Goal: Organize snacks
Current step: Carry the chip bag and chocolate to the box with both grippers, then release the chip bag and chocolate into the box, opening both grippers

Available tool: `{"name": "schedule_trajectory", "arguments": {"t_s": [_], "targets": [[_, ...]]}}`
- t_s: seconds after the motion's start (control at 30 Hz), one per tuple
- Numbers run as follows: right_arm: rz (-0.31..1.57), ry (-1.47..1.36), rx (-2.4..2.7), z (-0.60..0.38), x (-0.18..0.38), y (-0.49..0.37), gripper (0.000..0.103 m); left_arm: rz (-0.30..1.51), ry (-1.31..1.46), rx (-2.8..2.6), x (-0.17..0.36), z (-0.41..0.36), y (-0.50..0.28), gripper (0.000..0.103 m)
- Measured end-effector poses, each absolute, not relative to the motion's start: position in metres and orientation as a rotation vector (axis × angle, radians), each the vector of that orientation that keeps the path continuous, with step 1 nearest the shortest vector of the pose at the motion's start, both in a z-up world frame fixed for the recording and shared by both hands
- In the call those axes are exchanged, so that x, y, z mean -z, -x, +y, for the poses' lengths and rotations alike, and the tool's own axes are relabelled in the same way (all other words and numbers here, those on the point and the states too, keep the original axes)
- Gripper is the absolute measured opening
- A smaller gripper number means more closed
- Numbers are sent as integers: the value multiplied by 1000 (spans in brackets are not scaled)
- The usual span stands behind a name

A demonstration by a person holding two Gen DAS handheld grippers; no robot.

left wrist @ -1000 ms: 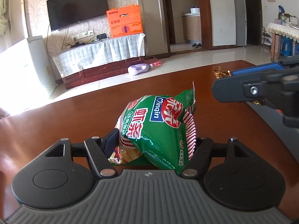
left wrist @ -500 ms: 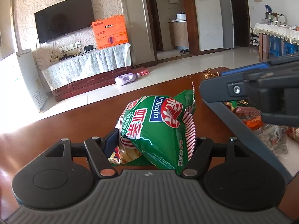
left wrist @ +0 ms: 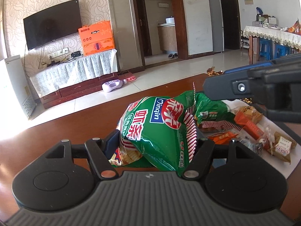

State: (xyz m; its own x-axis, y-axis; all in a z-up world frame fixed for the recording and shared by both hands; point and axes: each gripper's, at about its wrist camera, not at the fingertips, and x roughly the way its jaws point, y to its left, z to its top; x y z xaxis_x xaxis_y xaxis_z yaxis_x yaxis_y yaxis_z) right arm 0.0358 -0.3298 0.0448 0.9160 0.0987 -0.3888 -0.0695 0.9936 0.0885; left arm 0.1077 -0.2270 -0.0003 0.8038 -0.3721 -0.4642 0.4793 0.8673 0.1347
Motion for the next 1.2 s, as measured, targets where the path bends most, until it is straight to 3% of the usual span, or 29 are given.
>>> {"name": "schedule_trajectory", "arguments": {"t_s": [1.03, 1.2], "targets": [[437, -146, 101, -420, -24, 4, 26, 408, -244, 683, 3, -347, -113, 74], [440, -165, 109, -429, -19, 4, 26, 385, -303, 715, 14, -375, -120, 78]]}}
